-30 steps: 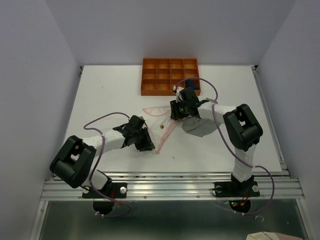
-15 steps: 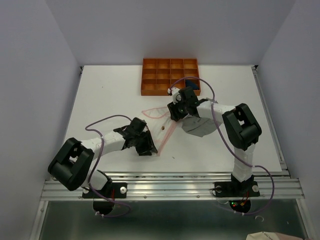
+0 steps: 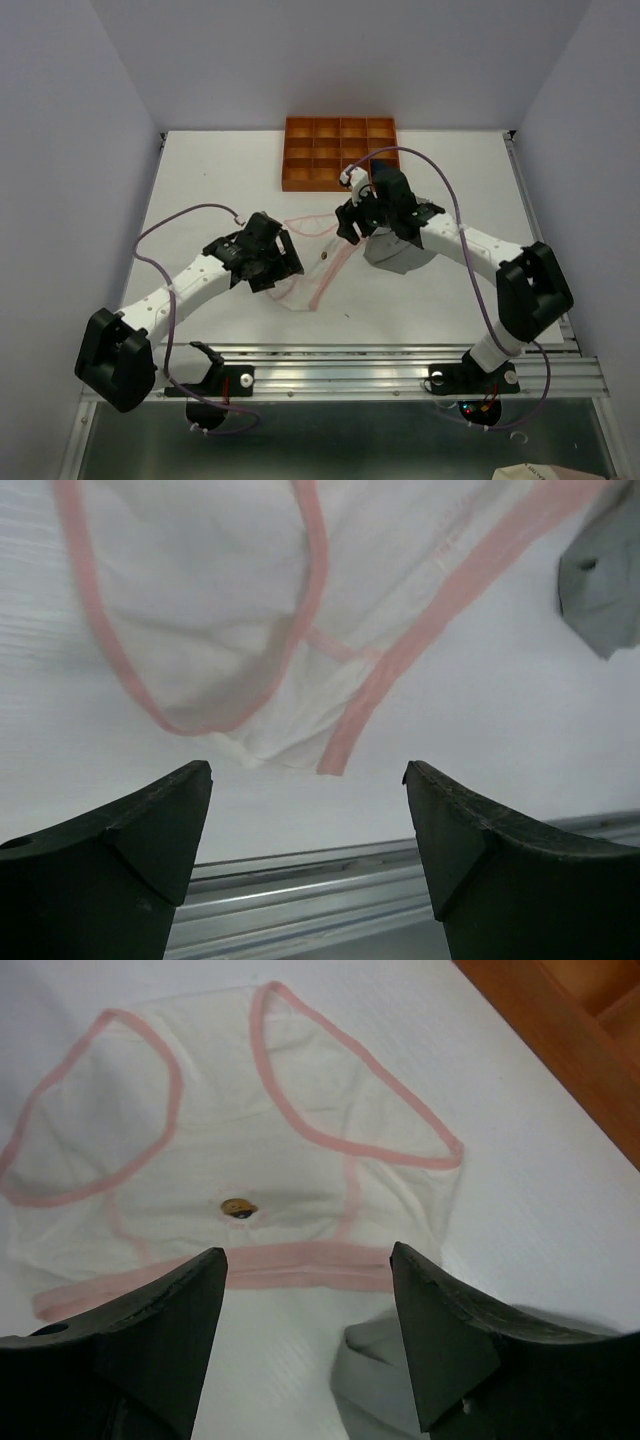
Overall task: Roll the underwear
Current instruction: Fold the underwear
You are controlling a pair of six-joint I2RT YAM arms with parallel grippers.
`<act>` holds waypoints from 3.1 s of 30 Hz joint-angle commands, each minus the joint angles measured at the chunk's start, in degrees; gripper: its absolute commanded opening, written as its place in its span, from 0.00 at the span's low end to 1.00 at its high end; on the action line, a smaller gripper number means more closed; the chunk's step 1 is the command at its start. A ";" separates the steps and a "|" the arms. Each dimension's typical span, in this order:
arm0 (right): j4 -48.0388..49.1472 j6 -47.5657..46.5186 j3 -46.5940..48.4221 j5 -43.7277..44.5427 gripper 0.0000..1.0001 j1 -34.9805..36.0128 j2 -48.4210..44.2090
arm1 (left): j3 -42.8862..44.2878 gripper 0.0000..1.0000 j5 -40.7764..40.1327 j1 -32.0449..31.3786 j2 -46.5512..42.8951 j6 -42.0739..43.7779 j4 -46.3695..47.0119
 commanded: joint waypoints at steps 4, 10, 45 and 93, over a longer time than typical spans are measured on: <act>3.55 -1.07 -9.14 0.62 0.74 11.24 -11.64 | -0.97 0.90 -7.51 14.00 -2.43 1.99 -4.19; 1.71 -2.91 -10.03 9.73 0.73 22.65 -10.78 | -2.64 0.84 -4.97 17.53 -0.58 3.05 -2.95; 7.94 -10.39 -10.29 5.81 0.49 31.21 5.84 | -19.43 0.70 6.73 12.17 -5.07 -2.22 6.89; 17.52 15.09 -15.56 -5.81 0.01 31.21 -8.30 | -6.69 0.00 -5.31 9.98 -18.69 -5.92 -10.60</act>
